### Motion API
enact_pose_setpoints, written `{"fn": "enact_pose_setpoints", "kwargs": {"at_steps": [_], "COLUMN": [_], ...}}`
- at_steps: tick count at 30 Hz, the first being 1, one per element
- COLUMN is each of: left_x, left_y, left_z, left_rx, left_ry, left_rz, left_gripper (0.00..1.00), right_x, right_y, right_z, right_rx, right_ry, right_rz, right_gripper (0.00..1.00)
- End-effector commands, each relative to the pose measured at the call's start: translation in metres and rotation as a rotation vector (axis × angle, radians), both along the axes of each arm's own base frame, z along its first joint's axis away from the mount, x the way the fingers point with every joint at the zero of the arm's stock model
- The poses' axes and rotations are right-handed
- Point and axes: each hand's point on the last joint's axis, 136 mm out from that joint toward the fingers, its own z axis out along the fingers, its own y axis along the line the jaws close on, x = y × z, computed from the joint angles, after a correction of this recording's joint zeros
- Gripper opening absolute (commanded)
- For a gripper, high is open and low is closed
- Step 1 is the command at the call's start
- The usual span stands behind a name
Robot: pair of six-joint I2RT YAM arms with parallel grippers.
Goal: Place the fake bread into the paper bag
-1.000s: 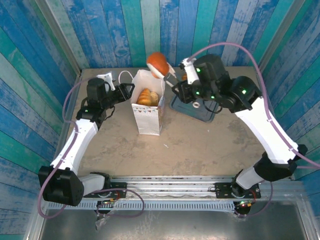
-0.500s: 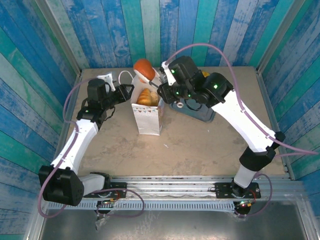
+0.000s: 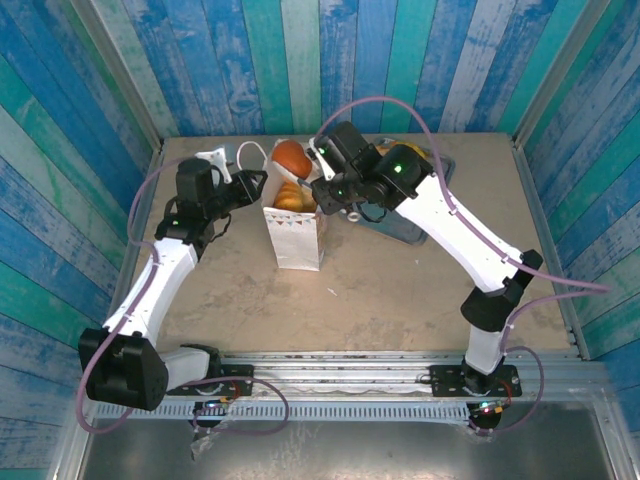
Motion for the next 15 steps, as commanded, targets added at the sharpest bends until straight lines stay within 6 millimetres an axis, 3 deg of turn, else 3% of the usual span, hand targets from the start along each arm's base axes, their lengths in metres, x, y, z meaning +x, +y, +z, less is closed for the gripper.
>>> {"fn": "enact_pose_setpoints", "kwargs": {"at_steps": [1,15], "left_x": [0.003,0.003], "left_y": [-0.002,0.0], "left_z": [-0.006,-0.007], "left_rx": [0.007,0.01], "left_ry": [-0.002,-0.001], "left_rz": [-0.004,0.006], "left_gripper": [0.39,0.34], "right_x": [0.006,0.012], "right_y": [-0.004,-0.012], "right_z": [0.009,-0.012], "right_rx": [-0.02,-0.119], "right_ry": [-0.046,-0.03], "right_rz": [-0.021,-0.052], "right_gripper": [0.47,0.51]}}
